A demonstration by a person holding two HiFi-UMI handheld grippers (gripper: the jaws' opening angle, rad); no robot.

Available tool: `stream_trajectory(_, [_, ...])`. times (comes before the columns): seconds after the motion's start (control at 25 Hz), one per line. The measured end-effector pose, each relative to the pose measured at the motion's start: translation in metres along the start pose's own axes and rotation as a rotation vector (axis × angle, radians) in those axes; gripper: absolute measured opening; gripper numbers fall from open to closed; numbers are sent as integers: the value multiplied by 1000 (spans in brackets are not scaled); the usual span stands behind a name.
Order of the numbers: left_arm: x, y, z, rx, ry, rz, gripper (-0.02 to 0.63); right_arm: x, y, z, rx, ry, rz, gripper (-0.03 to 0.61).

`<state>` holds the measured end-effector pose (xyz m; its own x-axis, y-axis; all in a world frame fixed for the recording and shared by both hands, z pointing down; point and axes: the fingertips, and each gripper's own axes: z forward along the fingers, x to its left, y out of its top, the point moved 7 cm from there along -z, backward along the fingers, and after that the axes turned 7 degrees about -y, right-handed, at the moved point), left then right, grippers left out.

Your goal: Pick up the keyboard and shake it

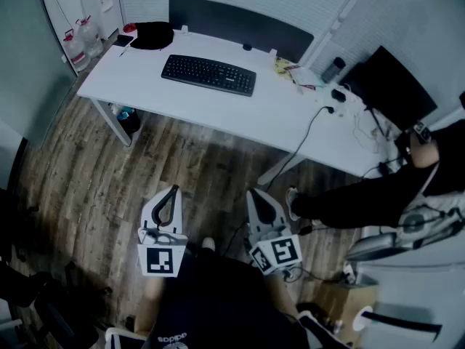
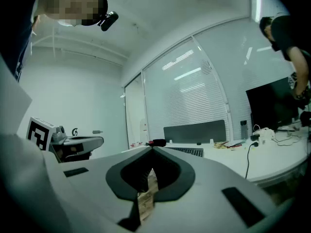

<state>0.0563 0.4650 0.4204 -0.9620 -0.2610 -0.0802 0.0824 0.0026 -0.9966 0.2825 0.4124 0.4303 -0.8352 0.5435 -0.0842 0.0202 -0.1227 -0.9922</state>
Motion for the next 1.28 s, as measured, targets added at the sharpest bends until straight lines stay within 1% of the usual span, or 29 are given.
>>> stream_trajectory(0.2, [-7, -6, -10, 26, -1, 15, 3, 4, -5, -11, 1, 1, -10, 2])
stream_trajectory(0.4, [-11, -3, -11, 19, -10, -26, 3, 3, -3, -15, -1, 6, -25, 2])
stream_trajectory(0.6, [-18, -2, -9, 26, -32, -19, 3, 1, -3, -22, 0, 9, -44, 2])
stream_trajectory(0.72, [-24, -2, -7, 8, -51, -52, 3, -4, -4, -25, -2, 11, -40, 2])
stream_trajectory(0.84, [-28, -1, -7, -12, -68, -61, 3, -5, -1, -28, -47, 32, -15, 2])
stream_trajectory(0.92, [-27, 0, -6, -19, -59, -56, 3, -6, 2, -25, -76, 41, 6, 2])
stream_trajectory(1.0, [-23, 1, -3, -21, -44, -64, 3, -7, 3, -21, -78, 45, 14, 2])
stream_trajectory(1.12, [-16, 1, 5, -13, -33, -68, 3, -10, 0, -13, -56, 35, 17, 2])
stream_trajectory(1.28, [0, -1, 23, -10, -46, -74, 3, -14, -3, 8, -21, 27, 16, 3])
